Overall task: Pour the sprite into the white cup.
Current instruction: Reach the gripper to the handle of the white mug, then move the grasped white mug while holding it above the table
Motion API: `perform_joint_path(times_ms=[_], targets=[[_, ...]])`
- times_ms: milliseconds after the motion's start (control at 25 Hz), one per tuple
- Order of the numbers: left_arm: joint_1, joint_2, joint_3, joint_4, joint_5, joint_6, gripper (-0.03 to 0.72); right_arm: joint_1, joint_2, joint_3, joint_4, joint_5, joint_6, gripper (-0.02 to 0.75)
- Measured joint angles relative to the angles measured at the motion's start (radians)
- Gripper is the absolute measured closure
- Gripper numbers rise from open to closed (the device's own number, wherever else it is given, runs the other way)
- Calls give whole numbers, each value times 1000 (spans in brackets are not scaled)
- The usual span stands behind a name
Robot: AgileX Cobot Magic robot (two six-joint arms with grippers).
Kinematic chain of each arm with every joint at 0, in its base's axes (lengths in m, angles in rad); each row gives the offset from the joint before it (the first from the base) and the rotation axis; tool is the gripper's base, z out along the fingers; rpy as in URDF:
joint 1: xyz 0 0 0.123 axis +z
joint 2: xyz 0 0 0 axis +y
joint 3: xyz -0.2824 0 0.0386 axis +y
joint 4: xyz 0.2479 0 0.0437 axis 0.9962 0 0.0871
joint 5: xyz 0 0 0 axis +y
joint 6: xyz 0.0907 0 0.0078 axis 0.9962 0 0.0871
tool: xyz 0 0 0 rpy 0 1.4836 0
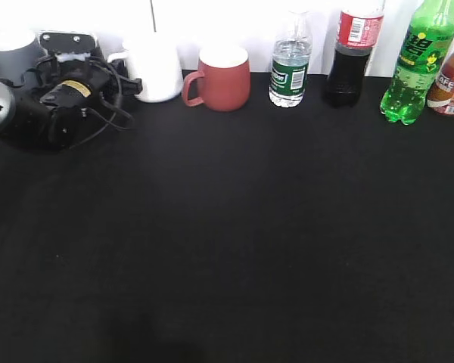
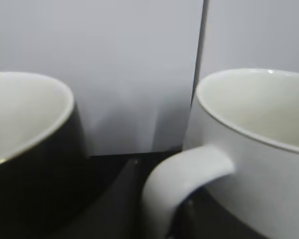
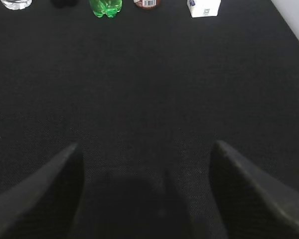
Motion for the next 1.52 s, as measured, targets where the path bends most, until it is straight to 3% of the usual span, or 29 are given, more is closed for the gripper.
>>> perform_joint_path(times_ms=[120,360,560,760,880,1040,1400,1520], targets=[[0,2,0,14,-18,9,652,0,0,0,0,0,0,151],[0,-2,94,14,-268,23,652,0,0,0,0,0,0,151],[-3,-295,353,-19,-323,25,652,0,0,0,0,0,0,151],[-74,-723,660,6,-196,25,652,0,0,-7,4,-11,0,151],[-98,-917,701,14,-68,24,652,0,22,-24,31,-293,0,151],[-100,-972,701,14,-11,24,652,0,256,112,31,-884,0,150],[-100,-972,701,19,8,24,652,0,1159,142,38,-1875,0,151],[-100,-972,701,19,9,24,652,0,1444,126,38,-2068,0,150]])
